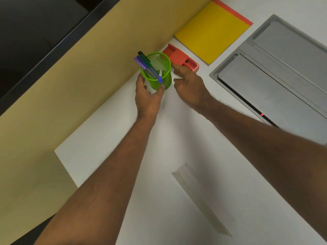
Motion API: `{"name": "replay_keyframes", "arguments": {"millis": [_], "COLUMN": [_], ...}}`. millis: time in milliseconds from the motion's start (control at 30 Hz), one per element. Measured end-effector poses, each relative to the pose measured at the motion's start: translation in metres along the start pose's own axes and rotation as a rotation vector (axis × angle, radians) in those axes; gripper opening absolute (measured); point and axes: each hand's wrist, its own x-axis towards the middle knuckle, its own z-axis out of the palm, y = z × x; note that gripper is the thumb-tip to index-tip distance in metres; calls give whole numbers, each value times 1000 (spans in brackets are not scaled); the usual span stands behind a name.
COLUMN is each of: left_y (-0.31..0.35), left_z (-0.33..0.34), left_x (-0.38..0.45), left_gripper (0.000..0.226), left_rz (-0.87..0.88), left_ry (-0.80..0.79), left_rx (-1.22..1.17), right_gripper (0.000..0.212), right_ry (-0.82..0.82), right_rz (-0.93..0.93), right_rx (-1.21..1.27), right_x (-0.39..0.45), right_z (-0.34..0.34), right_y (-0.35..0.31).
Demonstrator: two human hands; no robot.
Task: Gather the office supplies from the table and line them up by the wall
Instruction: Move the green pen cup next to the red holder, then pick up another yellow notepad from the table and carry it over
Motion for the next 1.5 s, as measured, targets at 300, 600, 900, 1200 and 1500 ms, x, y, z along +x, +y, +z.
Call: {"name": "replay_keyframes", "arguments": {"millis": [300,600,900,1200,1500], "left_y": [-3,10,-10,-42,-60], "left_z": [12,43,77,87,131], "left_x": [-108,-256,-424,-592,-750], "left_gripper": [64,51,52,53,54], "left_rz": [-143,33,262,347,357], "left_ry": [21,-298,-620,-831,-840], "left_rx": [52,211,369,500,544], "right_gripper": [47,46,45,45,43], "right_ry": [195,396,580,708,716], "right_rz": [92,255,378,462,450], "right_rx": [67,-15,-28,49,45], "right_x": [-131,-315,-490,-646,-800], "right_z": [-37,-92,-140,-178,-229], "right_y": [42,80,120,163,217]}}
